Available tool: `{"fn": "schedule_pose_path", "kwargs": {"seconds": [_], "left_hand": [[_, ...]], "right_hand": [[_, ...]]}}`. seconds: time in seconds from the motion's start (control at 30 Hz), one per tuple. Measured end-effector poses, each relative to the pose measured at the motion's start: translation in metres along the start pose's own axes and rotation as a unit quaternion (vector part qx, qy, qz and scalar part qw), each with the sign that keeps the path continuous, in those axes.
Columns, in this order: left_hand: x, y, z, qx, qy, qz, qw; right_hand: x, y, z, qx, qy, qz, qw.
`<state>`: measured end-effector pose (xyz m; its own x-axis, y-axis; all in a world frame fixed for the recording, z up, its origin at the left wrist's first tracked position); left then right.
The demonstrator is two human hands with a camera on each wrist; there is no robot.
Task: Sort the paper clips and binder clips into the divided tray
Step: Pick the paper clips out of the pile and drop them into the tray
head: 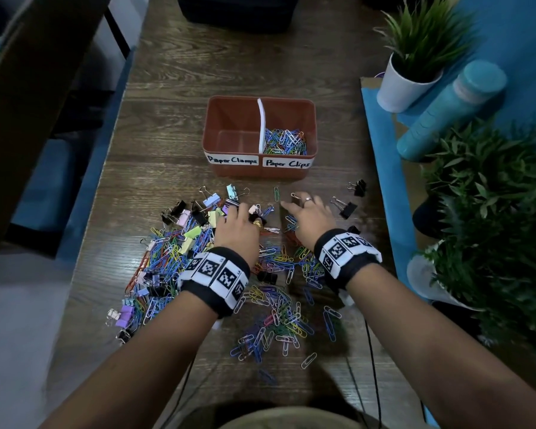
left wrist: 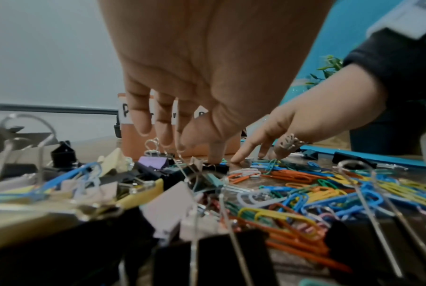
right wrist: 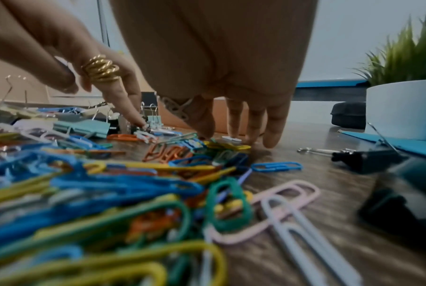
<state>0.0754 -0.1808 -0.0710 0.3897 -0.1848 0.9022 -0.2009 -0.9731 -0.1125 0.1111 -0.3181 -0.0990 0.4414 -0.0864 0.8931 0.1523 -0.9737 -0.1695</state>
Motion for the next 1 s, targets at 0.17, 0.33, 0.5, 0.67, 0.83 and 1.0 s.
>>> {"fn": "schedule_pose_path", "kwargs": {"seconds": [0.17, 0.33, 0.5, 0.67, 0.83, 1.0], "left_hand": [[0.007, 0.0, 0.01, 0.019, 0.027, -0.082, 0.996], [0.003, -0.003, 0.023, 0.062, -0.006, -0.134, 0.989], [0.0, -0.002, 0.028, 0.034, -0.03, -0.123, 0.991], [-0.001, -0.004, 0.026, 0.024, -0.04, -0.174, 0.984], [0.007, -0.025, 0.017, 0.05, 0.017, -0.2, 0.978], [0.008, -0.048, 0.009, 0.093, 0.043, -0.147, 0.984]], "right_hand": [[0.012, -0.011, 0.01, 0.053, 0.085, 0.048, 0.994], [0.008, -0.029, 0.019, 0.11, 0.023, 0.021, 0.993], [0.004, -0.023, 0.025, 0.062, -0.023, 0.058, 0.996], [0.007, -0.012, 0.019, 0.016, 0.002, 0.18, 0.984], [0.015, -0.003, 0.007, 0.022, 0.041, 0.249, 0.967], [0.005, -0.025, 0.0, 0.11, -0.031, 0.117, 0.987]]}}
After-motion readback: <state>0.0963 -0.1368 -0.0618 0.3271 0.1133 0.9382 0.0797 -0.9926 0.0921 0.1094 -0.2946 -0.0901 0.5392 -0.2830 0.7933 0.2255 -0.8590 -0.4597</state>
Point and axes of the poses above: each hand's wrist, its own z-axis towards the middle knuckle, its own x-axis out of the back of the hand, y = z × x, the point moved 4 cm from there along z, towards the middle knuckle
